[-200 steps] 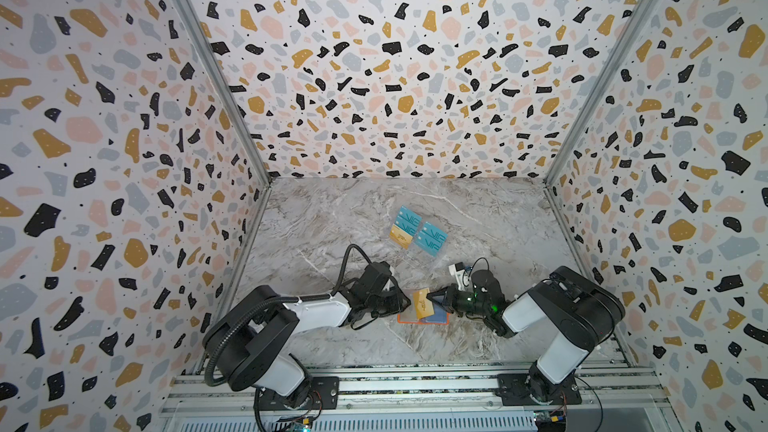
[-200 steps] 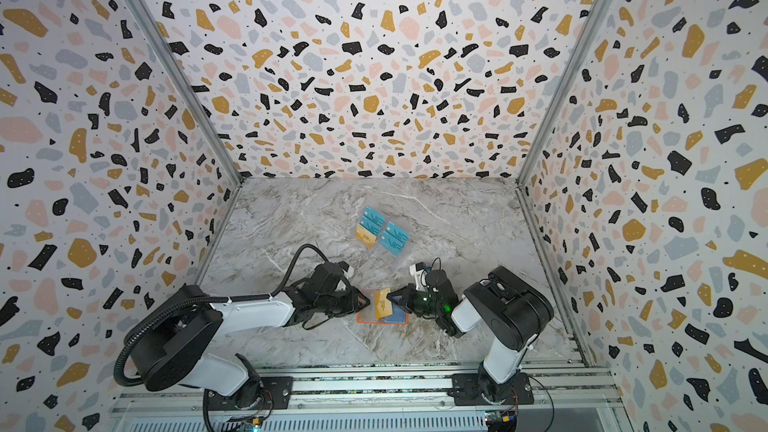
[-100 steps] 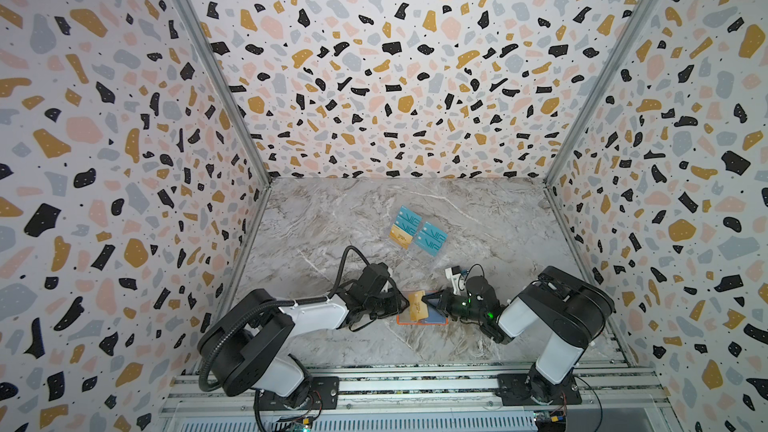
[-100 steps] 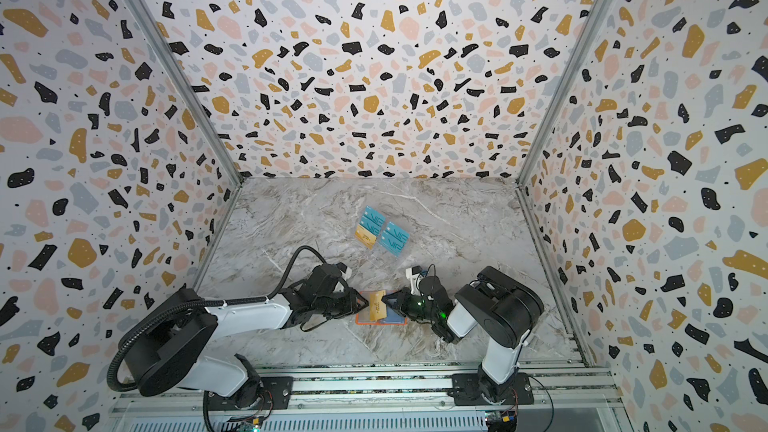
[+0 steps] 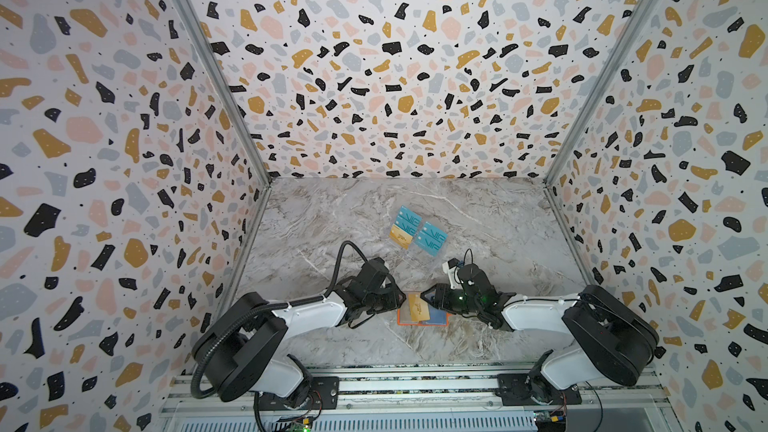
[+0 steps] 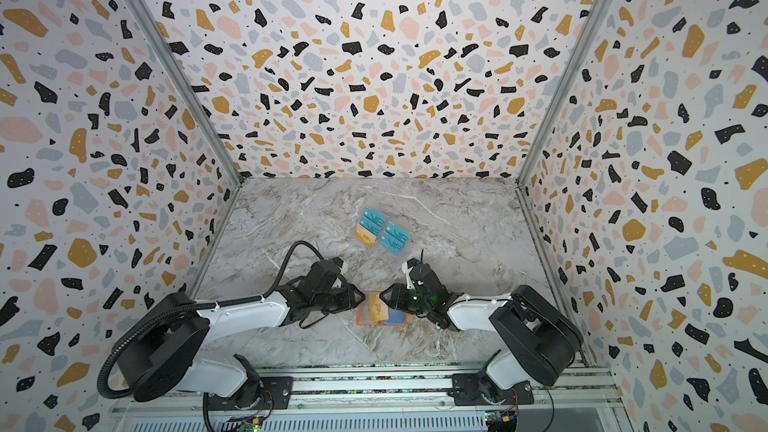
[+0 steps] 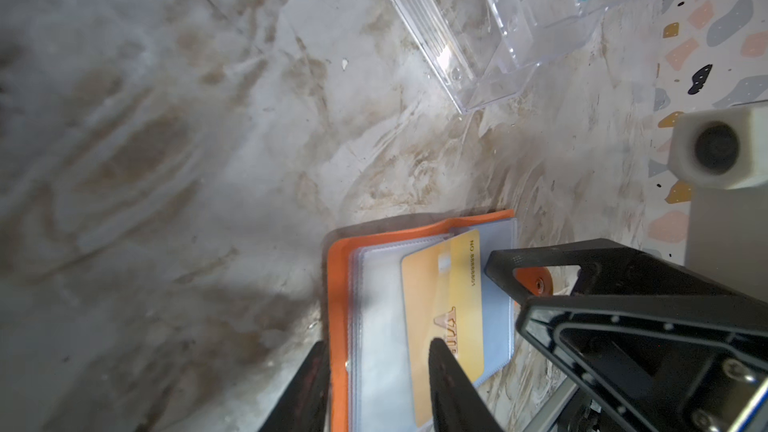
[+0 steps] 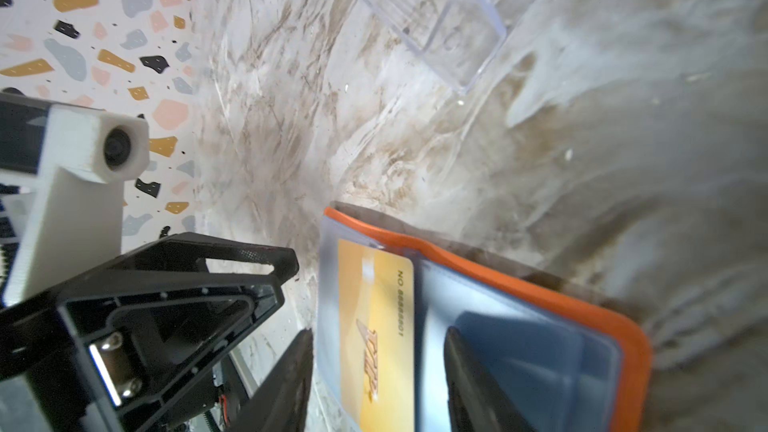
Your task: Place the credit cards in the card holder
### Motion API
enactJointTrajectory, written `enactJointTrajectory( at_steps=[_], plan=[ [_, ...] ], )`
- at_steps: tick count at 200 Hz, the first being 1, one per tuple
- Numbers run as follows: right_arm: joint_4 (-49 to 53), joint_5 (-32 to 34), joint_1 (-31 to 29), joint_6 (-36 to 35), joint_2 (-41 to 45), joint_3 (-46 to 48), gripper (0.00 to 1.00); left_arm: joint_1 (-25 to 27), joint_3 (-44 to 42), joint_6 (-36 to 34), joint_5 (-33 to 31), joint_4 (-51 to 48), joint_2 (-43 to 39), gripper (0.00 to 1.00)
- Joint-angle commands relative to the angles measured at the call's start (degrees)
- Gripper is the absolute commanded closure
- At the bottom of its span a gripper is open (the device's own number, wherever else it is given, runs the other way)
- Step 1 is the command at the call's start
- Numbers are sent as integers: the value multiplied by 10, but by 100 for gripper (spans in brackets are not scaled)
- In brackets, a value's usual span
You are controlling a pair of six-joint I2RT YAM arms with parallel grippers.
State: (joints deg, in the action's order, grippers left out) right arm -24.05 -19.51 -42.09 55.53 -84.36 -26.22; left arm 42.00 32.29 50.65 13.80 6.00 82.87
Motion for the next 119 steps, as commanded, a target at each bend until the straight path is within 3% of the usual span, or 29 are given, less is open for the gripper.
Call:
enactJointTrajectory(
  at_steps=[1,60,119],
  plan=[
    [106,2,-4,-50,4,-25,47,-3,15,-25,1,-4,12,58],
    [168,-12,-38,-73,-28,-77,47,-1,-12,-4,19,24,1,61],
    [192,-11,-65,-57,-43,-114,48,11,-34,24,22,51,-11,70]
  ],
)
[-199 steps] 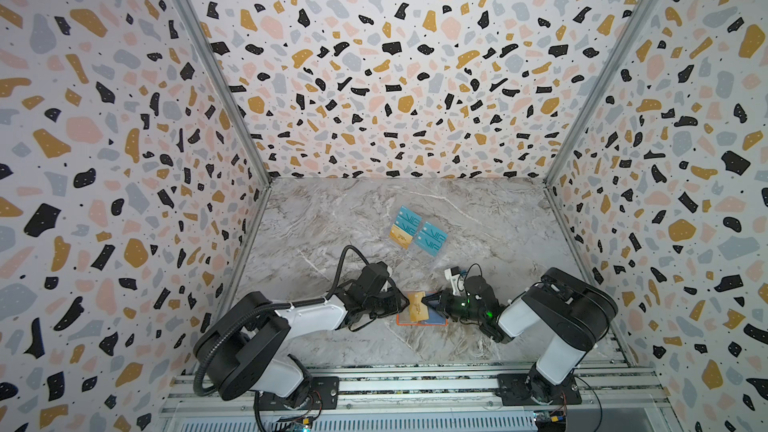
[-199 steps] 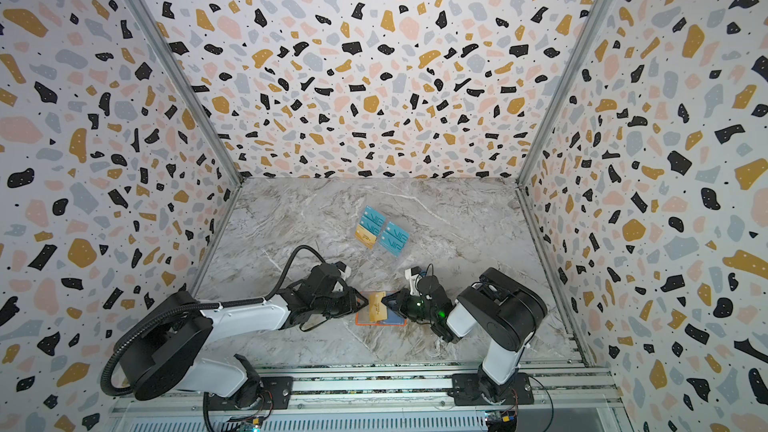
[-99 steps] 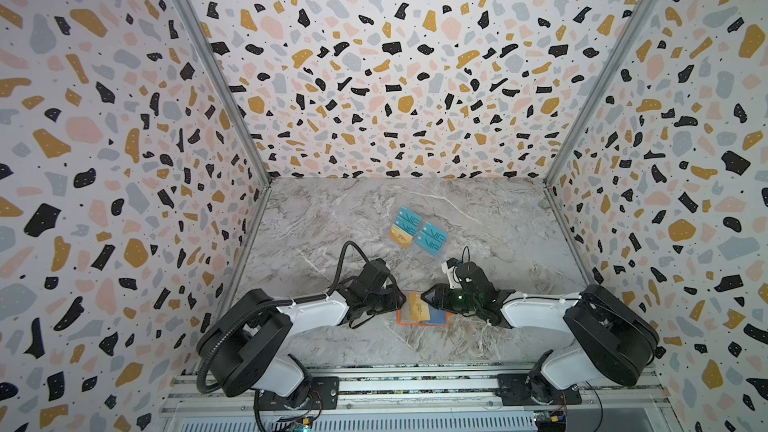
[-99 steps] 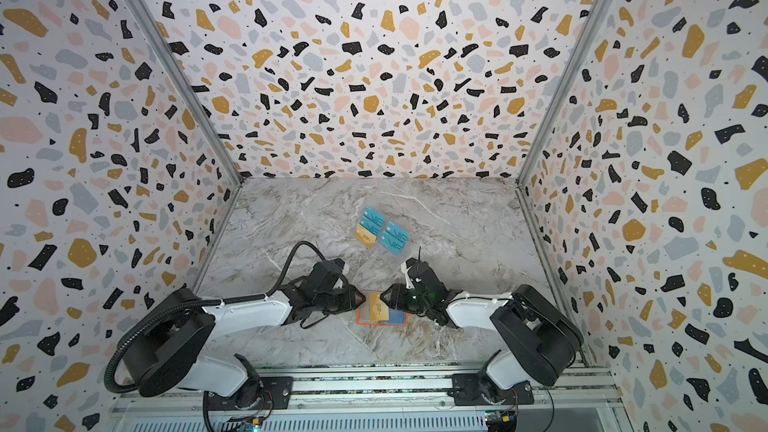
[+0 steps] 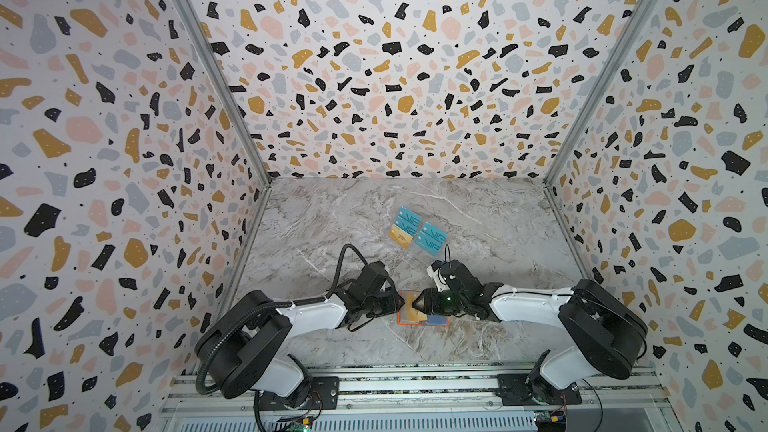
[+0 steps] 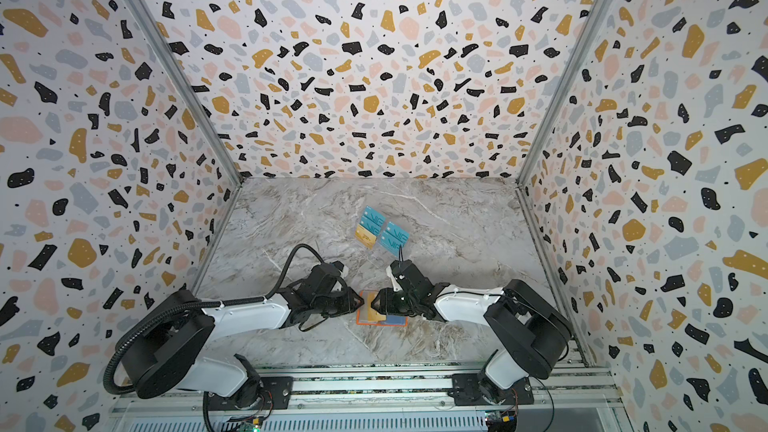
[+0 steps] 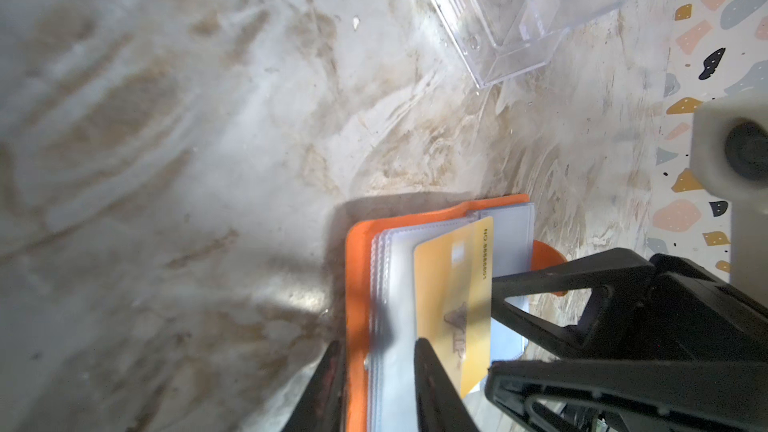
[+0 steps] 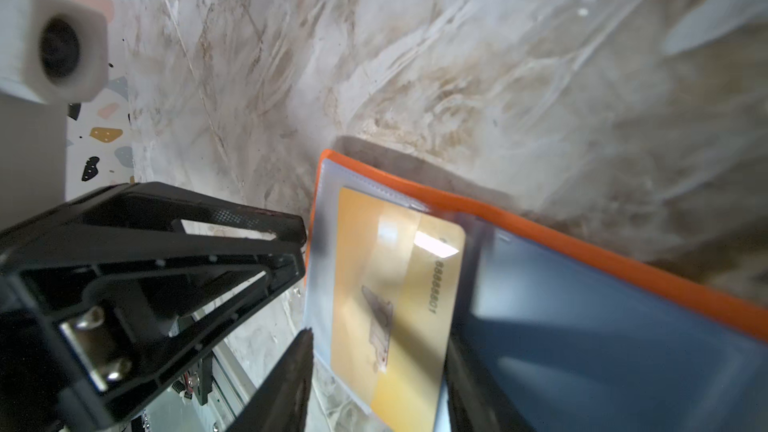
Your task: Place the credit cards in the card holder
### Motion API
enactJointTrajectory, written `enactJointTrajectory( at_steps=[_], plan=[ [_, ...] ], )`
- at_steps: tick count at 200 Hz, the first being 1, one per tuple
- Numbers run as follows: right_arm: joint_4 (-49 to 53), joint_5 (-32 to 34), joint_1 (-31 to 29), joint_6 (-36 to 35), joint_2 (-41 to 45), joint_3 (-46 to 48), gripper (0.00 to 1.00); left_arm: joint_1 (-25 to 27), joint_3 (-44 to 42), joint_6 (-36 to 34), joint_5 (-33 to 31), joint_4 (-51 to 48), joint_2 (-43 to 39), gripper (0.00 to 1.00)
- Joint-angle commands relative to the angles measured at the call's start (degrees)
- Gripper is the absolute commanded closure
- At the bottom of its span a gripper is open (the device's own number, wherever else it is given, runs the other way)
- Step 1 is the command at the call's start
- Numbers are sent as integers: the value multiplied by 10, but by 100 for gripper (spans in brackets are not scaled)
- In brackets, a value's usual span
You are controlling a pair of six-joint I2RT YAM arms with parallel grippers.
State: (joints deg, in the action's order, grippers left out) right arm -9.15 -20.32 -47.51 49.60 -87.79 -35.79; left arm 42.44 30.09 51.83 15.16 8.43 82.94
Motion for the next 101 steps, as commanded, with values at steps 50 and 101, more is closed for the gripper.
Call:
enactJointTrajectory(
  at_steps=[50,101],
  plan=[
    [31,17,-36,40,-13,-27,49,15,-30,29,7,48,-21,72],
    [35,47,-63,50,-20,-47,49,20,-44,40,3,55,-29,72]
  ],
)
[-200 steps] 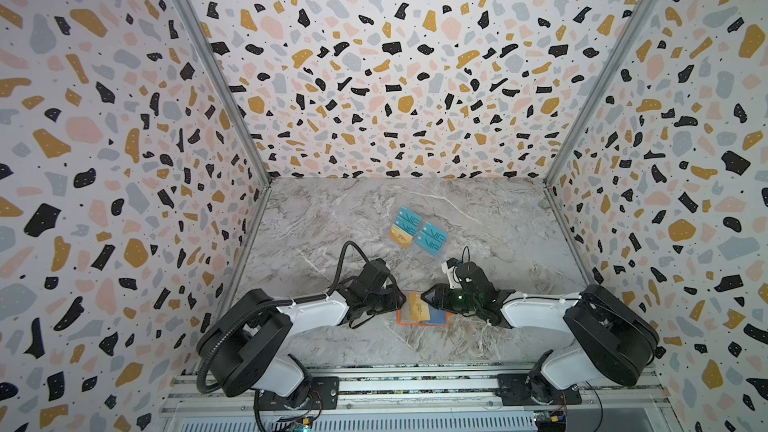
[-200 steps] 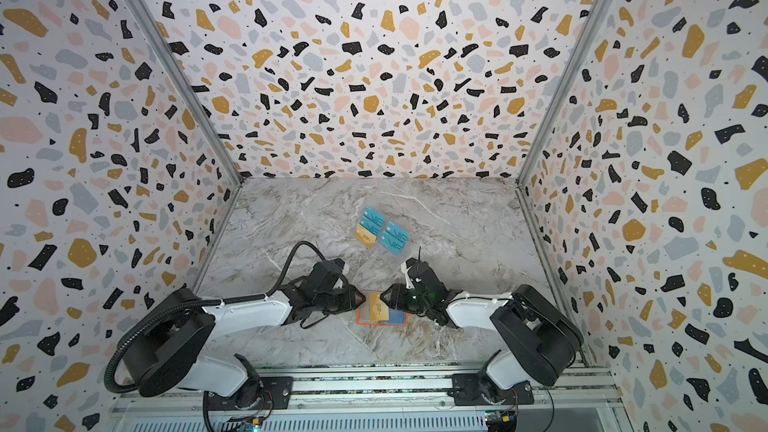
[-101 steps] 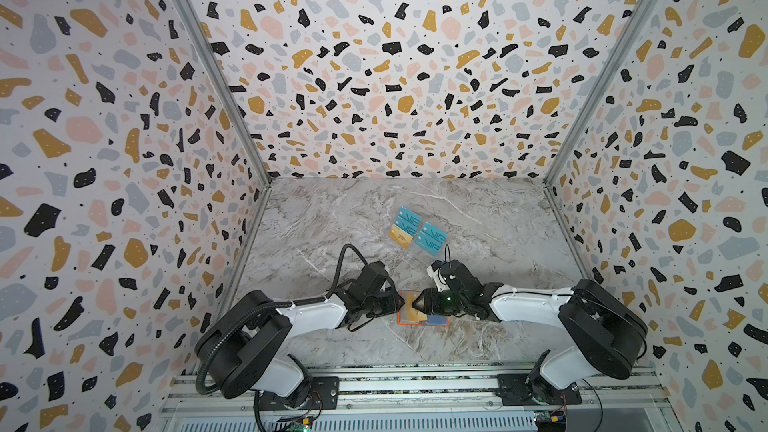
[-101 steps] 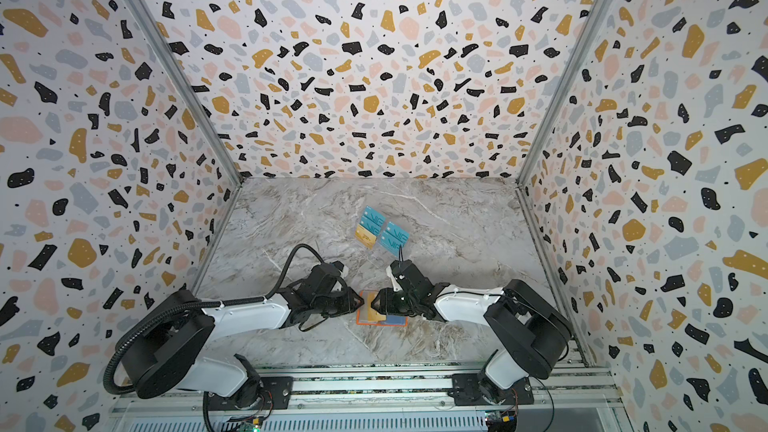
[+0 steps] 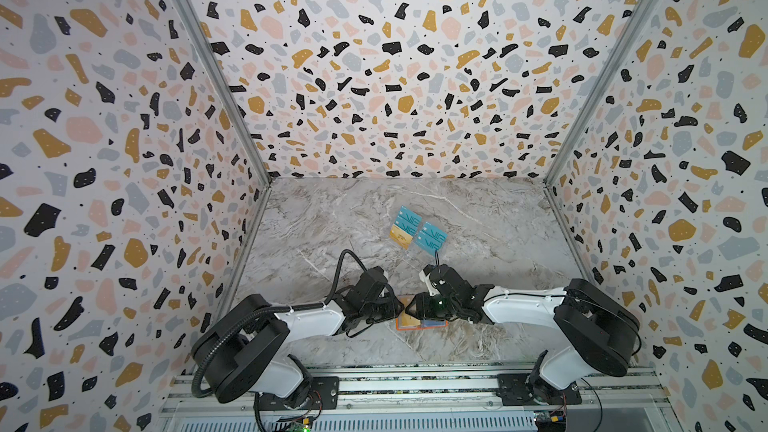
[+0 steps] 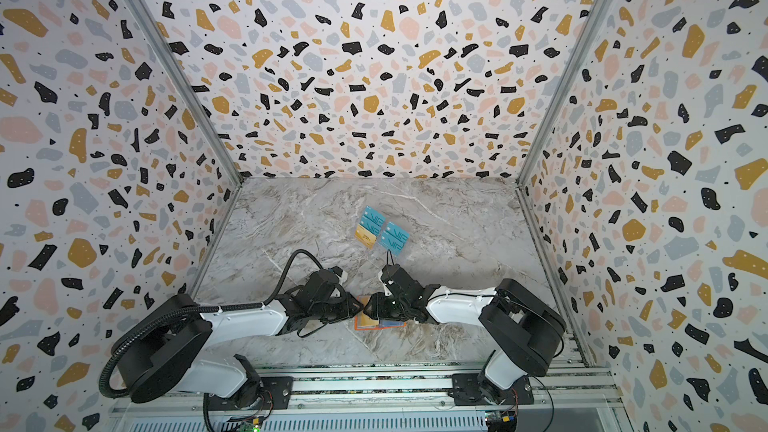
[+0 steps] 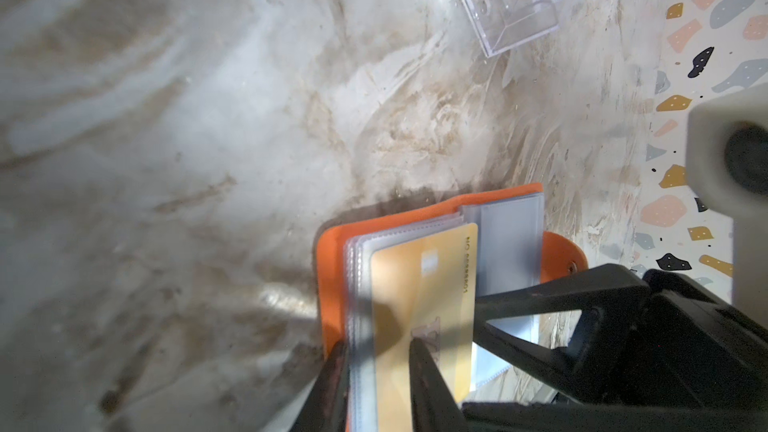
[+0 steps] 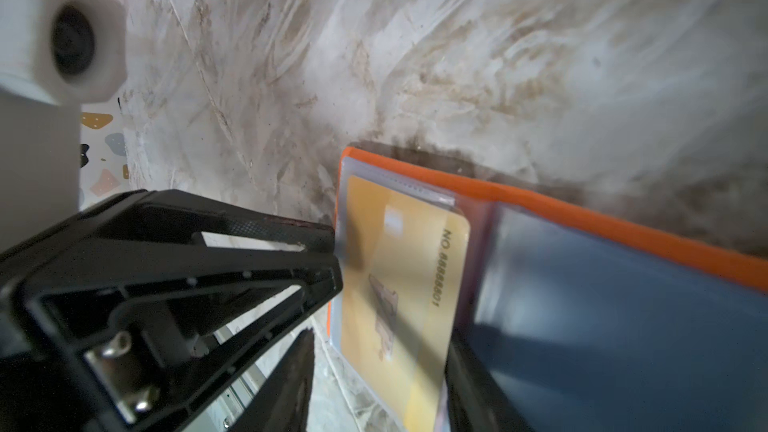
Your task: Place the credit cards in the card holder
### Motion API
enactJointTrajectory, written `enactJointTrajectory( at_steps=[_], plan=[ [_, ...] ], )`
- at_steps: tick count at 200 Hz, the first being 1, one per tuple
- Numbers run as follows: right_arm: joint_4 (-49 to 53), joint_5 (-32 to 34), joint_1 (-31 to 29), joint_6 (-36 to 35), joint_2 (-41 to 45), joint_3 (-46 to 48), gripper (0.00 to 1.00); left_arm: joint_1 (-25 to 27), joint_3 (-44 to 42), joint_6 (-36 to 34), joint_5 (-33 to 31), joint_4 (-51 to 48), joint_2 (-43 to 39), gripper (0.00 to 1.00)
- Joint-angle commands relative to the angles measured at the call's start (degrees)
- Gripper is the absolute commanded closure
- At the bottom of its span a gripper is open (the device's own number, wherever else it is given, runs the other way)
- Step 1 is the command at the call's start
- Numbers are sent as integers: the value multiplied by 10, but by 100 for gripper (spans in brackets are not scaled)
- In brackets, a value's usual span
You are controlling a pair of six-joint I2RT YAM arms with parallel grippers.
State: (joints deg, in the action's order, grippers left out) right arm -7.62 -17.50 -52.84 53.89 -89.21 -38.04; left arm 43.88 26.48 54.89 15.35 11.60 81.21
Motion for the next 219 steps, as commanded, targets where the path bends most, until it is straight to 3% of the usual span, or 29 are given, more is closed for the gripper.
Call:
enactJointTrajectory(
  at_steps=[1,63,142,219],
  plan=[
    [20,19,-10,7,-7,-26,49,5,-8,10,1,24,-12,72],
    [26,35,-35,-13,-20,-51,47,8,-19,15,3,49,-10,72],
    [-40,-20,-30,21,-29,-29,46,7,-31,23,3,62,-14,72],
    [68,25,4,-35,52,-14,44,8,-8,10,-14,32,-7,72]
  ],
)
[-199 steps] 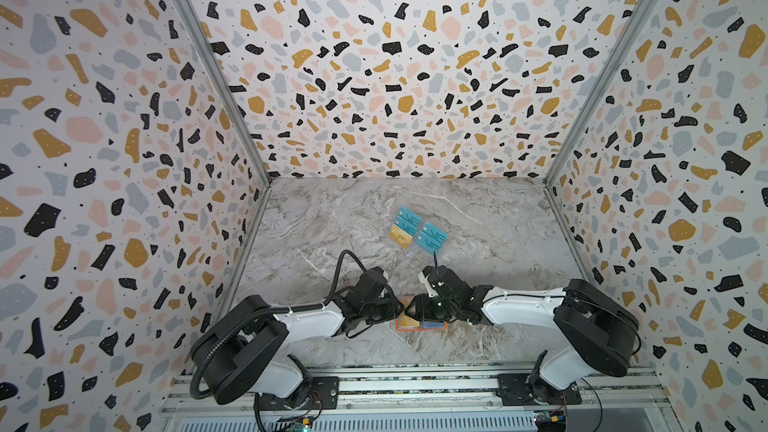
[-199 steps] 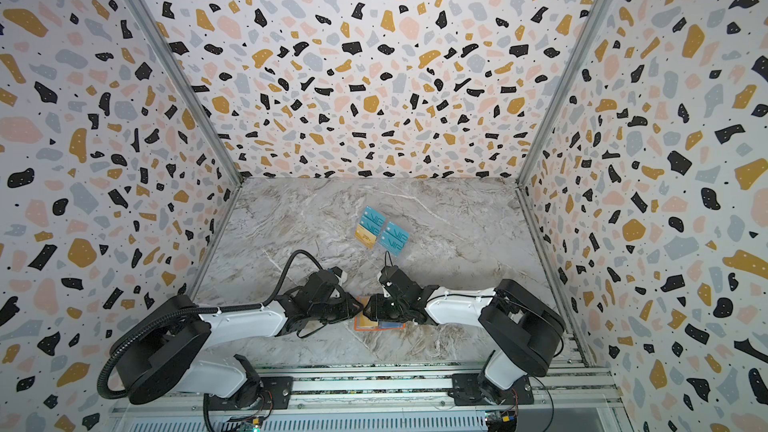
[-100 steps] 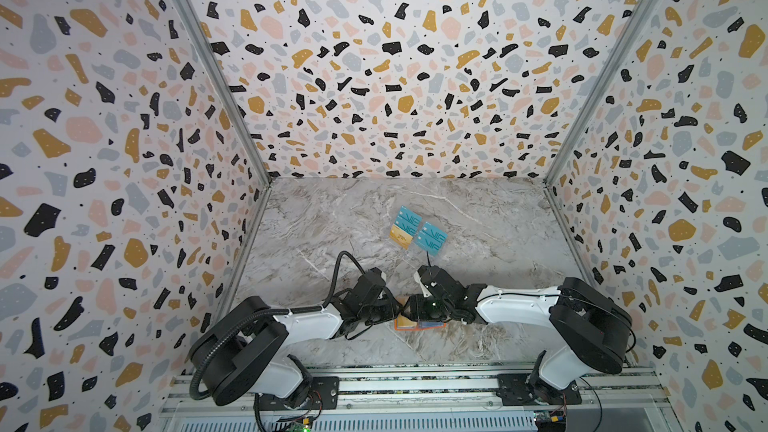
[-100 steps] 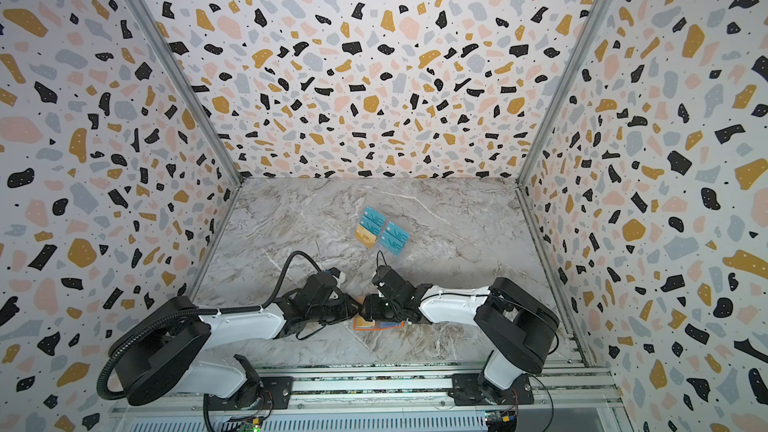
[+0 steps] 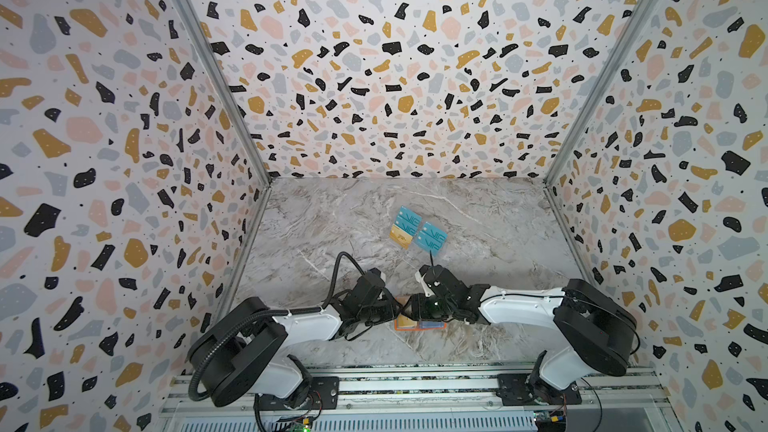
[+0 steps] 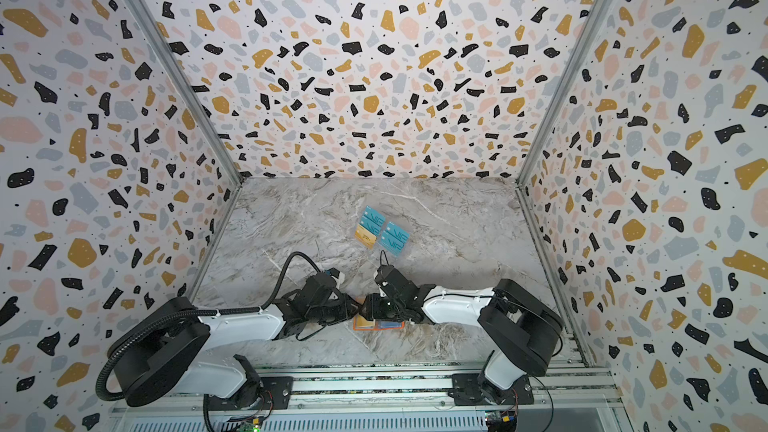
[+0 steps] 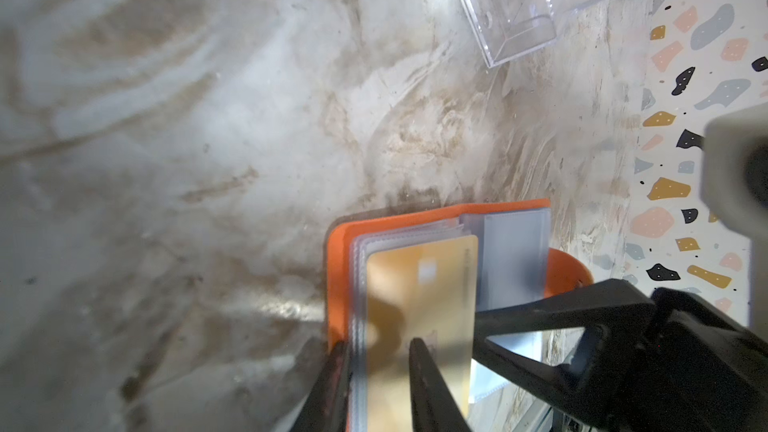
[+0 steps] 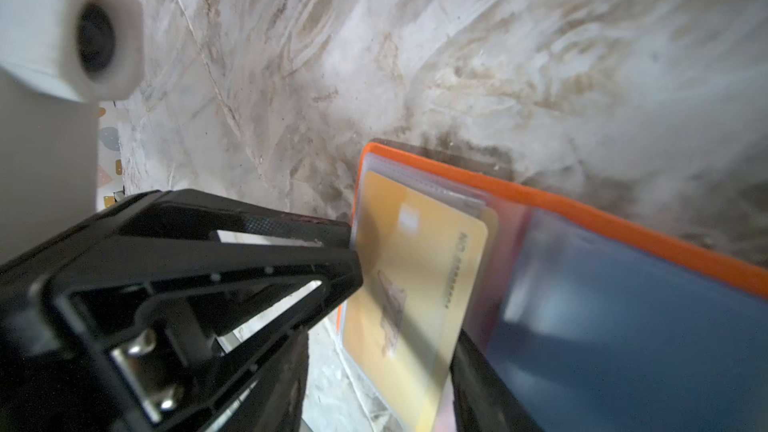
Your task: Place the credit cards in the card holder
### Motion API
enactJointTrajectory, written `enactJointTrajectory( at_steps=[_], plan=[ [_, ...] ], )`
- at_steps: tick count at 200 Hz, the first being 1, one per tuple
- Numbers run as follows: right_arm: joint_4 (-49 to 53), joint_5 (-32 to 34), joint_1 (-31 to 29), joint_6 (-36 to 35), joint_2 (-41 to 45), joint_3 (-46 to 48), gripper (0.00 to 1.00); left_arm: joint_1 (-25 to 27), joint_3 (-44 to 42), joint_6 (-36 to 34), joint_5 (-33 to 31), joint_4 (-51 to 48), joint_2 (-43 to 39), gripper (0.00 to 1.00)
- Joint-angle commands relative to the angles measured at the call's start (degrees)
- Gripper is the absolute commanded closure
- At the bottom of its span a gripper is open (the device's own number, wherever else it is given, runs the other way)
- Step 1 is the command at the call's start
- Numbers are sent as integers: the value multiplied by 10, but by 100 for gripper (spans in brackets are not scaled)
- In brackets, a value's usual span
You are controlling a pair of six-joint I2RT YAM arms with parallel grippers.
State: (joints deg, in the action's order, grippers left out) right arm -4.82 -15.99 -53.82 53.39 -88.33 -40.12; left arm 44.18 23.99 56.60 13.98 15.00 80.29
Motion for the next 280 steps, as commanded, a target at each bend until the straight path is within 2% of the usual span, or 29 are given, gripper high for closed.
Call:
enactJointTrajectory(
  at_steps=[1,37,77,102,121,151,178,212,280],
  plan=[
    [41,10,14,-31,44,7,44,5,17,-7,-1,-2,3,72],
    [57,11,44,-65,72,24,45,5,47,-17,-10,-62,-10,70],
    [49,-19,80,-106,82,27,47,4,77,-37,-25,-139,-40,66],
    [73,-29,99,-142,88,10,53,3,104,-73,-52,-218,-55,65],
    [86,-34,103,-155,91,5,62,3,127,-97,-73,-266,-63,65],
    [63,-55,101,-143,103,33,76,7,140,-86,-24,-220,-50,65],
    [54,-59,96,-135,105,60,82,20,156,-74,17,-168,-10,65],
    [58,-57,93,-138,89,80,85,38,177,-64,58,-121,42,65],
    [78,-20,93,-152,69,86,87,45,208,-71,84,-107,122,65]
  ],
)
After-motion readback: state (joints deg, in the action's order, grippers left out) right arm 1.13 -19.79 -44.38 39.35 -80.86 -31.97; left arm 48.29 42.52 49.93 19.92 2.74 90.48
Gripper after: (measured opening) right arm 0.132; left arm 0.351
